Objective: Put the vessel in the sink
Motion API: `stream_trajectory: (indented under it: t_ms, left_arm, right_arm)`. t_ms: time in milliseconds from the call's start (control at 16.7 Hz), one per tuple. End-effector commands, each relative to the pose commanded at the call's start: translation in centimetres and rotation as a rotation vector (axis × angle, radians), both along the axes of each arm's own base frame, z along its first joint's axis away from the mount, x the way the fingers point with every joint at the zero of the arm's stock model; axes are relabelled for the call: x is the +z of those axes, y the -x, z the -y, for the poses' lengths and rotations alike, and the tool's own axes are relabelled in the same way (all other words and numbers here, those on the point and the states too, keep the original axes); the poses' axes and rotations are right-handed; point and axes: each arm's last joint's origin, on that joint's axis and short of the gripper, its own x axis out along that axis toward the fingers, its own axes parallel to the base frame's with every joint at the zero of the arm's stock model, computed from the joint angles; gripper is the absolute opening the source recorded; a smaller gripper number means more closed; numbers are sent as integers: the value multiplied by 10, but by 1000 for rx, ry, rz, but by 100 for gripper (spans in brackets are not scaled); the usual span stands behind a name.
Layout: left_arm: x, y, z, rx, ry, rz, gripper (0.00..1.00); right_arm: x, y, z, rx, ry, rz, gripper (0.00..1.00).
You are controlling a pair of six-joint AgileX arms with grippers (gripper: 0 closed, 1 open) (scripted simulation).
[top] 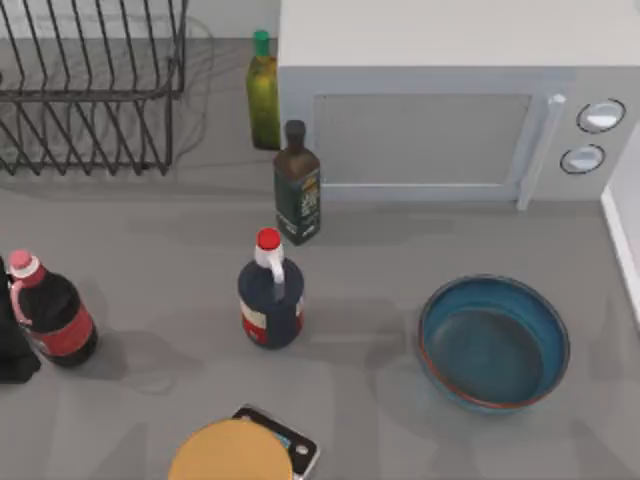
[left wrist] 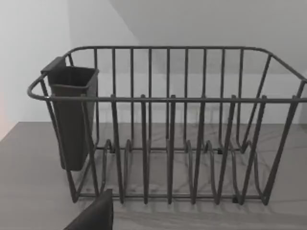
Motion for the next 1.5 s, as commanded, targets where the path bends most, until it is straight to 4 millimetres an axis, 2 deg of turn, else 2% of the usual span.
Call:
stream_trajectory:
  t_ms: [240, 420, 600, 780, 900, 1200, 1500]
  left_arm:
    - [0, 0, 0, 0, 0, 0, 100]
    - [0, 0, 0, 0, 0, 0, 100]
    - [0, 0, 0, 0, 0, 0, 100]
    - [0, 0, 0, 0, 0, 0, 100]
    - [0, 0, 0, 0, 0, 0, 100]
    - [0, 0, 0, 0, 0, 0, 100]
    - [0, 0, 0, 0, 0, 0, 100]
  right_arm:
    - [5, 0, -1, 8, -10, -30, 100]
    - [26, -3, -5, 40, -44, -144, 100]
    - [54, -15, -12, 81, -82, -349, 100]
    - [75, -43, -25, 106, -105, -635, 100]
    - [82, -68, -37, 107, -106, -844, 100]
    - [80, -128, -74, 61, -68, -1288, 100]
    - [73, -167, -107, 7, -22, -1519, 100]
